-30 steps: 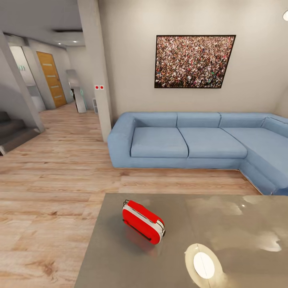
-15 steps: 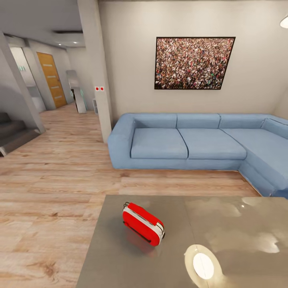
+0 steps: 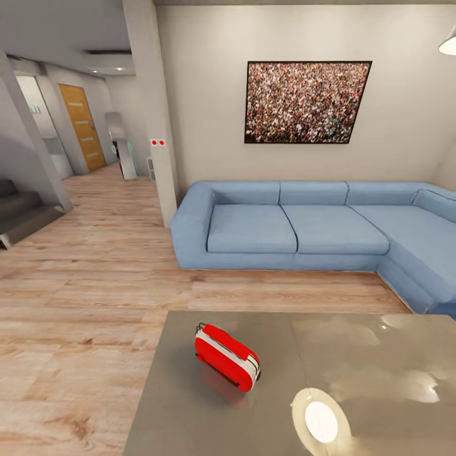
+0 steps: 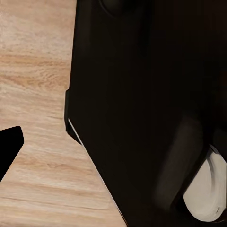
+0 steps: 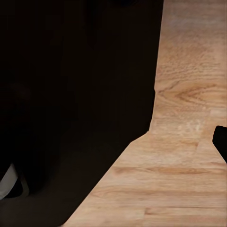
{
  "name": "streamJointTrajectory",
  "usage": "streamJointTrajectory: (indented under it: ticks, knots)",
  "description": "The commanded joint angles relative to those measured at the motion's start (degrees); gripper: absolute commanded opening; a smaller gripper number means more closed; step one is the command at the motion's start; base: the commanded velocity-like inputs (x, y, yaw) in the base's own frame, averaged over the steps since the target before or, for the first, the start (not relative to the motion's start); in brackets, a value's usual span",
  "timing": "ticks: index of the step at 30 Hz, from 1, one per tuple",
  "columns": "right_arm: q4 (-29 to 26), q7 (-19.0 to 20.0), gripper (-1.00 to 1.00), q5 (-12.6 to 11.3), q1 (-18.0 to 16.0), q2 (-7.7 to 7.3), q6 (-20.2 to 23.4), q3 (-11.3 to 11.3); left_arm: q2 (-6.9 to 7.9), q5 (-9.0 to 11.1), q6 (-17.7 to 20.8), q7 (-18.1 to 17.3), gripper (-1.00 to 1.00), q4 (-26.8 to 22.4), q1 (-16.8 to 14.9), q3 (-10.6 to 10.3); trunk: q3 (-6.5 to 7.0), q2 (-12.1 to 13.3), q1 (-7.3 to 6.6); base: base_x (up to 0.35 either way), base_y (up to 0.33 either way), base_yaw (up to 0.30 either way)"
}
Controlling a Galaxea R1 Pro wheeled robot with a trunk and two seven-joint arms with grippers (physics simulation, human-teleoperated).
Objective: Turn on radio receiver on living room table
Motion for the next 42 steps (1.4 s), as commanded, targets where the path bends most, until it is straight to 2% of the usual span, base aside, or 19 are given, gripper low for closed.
streamJointTrajectory:
  ticks: [1,10,21,37,42]
  knots:
    - [0.0,0.0,1.00,0.0,0.0,0.00,0.0,0.0,0.00,0.0,0.0,0.0,1.00,0.0,0.0,0.0,0.19,0.4,-0.23,0.000,0.000,0.000]
    - [0.0,0.0,1.00,0.1,0.0,0.00,-0.1,0.0,0.00,0.0,0.0,0.0,1.00,0.0,0.0,0.0,1.77,4.0,-2.20,0.000,0.000,-0.001]
    - [0.0,-0.1,1.00,0.2,0.0,-0.03,-0.3,0.2,0.00,0.0,0.0,0.0,1.00,0.1,0.0,0.0,2.95,8.4,-4.62,0.000,0.000,-0.039]
    - [0.0,-0.1,1.00,0.2,0.0,0.00,-0.3,0.2,0.02,0.1,0.0,0.0,1.00,0.1,0.0,0.0,4.38,14.9,-8.13,0.000,0.000,-0.002]
    - [0.0,-0.1,1.00,0.2,0.0,0.00,-0.3,0.2,0.07,0.1,0.0,0.1,1.00,0.0,0.0,0.0,3.92,14.9,-8.13,0.000,0.000,0.000]
